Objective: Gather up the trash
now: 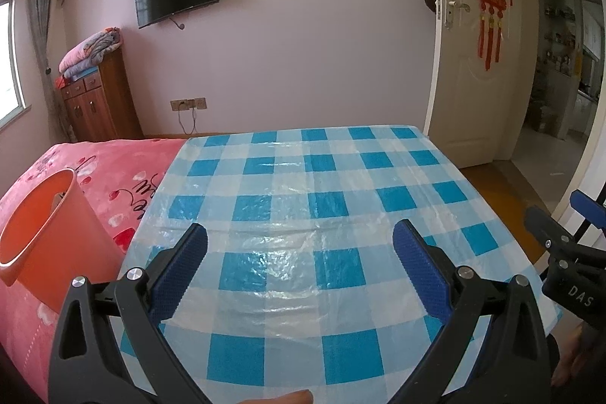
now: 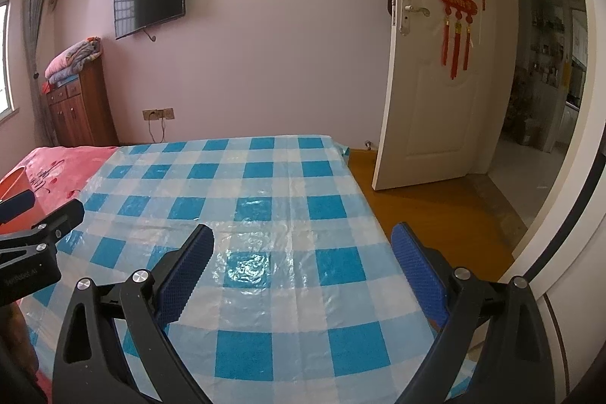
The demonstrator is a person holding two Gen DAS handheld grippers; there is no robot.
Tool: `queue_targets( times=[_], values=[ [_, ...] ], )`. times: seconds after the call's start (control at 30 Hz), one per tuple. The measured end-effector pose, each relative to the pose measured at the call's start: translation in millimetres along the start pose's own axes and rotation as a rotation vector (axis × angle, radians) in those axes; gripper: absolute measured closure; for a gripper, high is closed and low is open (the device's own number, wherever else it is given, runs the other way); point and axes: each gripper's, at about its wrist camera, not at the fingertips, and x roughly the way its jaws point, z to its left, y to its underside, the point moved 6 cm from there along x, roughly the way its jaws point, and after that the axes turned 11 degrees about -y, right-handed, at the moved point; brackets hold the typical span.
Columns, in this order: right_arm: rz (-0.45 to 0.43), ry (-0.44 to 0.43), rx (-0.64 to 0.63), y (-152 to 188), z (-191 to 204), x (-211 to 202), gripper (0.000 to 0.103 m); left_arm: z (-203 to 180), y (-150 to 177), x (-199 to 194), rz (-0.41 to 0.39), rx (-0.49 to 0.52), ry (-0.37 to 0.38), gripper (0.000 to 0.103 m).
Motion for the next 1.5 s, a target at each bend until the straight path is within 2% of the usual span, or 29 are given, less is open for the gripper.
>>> queue_targets(
  times=[0.3,1.0,1.2,1.5],
  values=[
    [0.013,-0.003,-0.042,2.5,14.0,8.3,0.009,5.3,5.8,10.5,0.022,-0.006,-0.008,0.004],
    [0.084,-0.057,-0.04,13.1,20.8,51.4,0.009,-1.0,22.0,51.5,0.091,0.008,-0.031,0.004],
    [0.142,-0.066,-0.014,23.3,13.9,83.3,0.009,-10.0,38.5,83.8,0.17,0.001,-0.042,0.004],
    [0.291,-0.063,-0.009,42.5,12.3,150.0,0.009,-23.8,60.3,139.0,0.296,-0.016,-0.079,0.004]
  ],
)
